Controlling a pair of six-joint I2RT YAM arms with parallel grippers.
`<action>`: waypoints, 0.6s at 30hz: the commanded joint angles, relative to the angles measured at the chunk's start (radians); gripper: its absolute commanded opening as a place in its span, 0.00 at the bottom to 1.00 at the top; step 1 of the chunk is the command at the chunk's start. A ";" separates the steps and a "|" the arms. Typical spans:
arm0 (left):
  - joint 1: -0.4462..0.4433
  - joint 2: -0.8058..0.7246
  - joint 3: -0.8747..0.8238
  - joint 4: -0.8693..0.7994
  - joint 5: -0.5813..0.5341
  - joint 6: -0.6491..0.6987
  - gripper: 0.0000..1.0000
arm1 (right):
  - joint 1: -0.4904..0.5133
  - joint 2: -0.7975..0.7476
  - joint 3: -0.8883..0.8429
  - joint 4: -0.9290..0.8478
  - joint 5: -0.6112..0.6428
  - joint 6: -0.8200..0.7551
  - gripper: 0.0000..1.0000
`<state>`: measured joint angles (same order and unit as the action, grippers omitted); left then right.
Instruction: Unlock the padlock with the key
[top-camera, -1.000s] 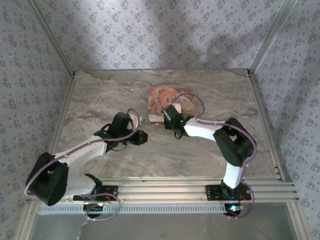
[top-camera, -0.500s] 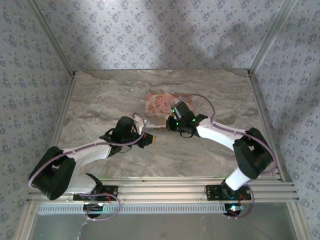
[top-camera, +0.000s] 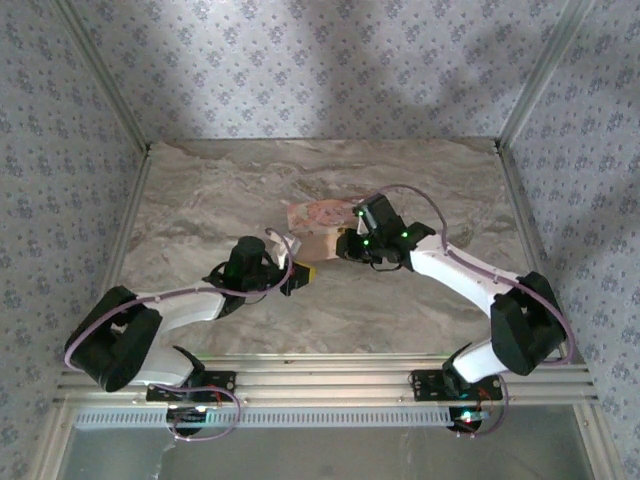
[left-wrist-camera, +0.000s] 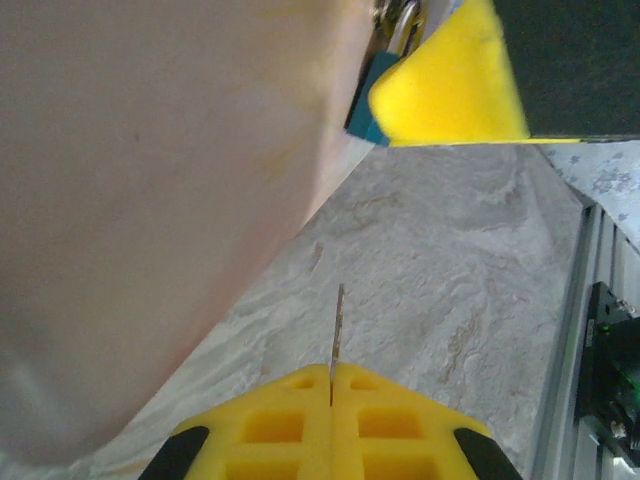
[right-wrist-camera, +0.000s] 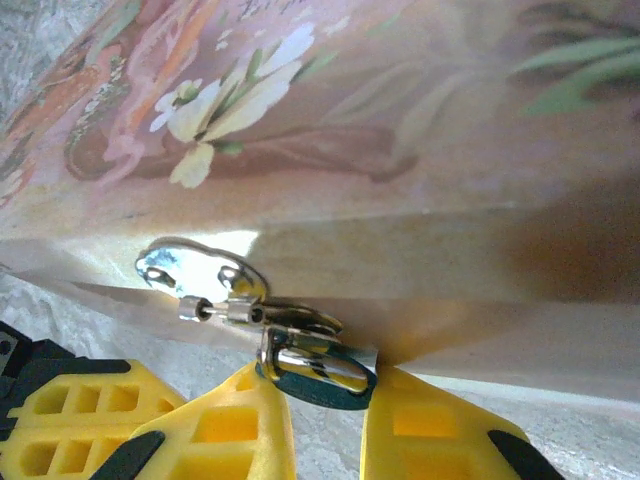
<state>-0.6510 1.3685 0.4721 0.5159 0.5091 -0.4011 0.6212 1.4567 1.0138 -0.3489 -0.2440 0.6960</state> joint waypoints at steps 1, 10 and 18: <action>-0.006 0.025 0.005 0.118 0.044 -0.007 0.00 | -0.020 -0.046 0.043 0.019 -0.078 -0.007 0.00; -0.005 0.090 0.044 0.170 0.075 -0.080 0.00 | -0.060 -0.070 0.026 0.027 -0.097 -0.011 0.00; -0.005 0.051 0.021 0.018 0.018 -0.035 0.00 | -0.001 -0.053 -0.079 0.116 0.047 -0.052 0.00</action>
<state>-0.6510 1.4540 0.4763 0.5926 0.5495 -0.4599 0.5804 1.4036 0.9588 -0.2535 -0.2867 0.6838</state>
